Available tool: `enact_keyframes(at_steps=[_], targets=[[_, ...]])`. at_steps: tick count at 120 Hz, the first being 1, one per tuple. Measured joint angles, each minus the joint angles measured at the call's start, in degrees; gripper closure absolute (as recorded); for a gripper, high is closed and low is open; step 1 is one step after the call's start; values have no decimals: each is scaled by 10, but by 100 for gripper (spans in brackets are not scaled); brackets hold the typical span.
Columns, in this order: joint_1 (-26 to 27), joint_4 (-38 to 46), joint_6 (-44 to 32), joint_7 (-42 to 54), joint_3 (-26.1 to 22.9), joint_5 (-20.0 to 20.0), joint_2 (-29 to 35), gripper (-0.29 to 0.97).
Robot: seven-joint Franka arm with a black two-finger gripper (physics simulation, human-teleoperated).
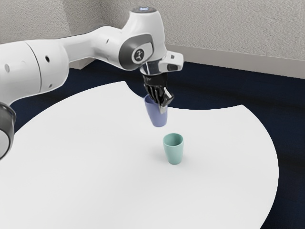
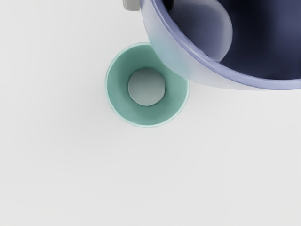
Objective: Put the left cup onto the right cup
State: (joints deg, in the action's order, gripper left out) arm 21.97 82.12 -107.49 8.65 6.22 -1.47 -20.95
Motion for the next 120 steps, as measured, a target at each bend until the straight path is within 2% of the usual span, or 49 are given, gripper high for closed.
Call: enact_keyframes(at_steps=[120], targets=[[14,0,-72,-27,-21,30,-56,78]])
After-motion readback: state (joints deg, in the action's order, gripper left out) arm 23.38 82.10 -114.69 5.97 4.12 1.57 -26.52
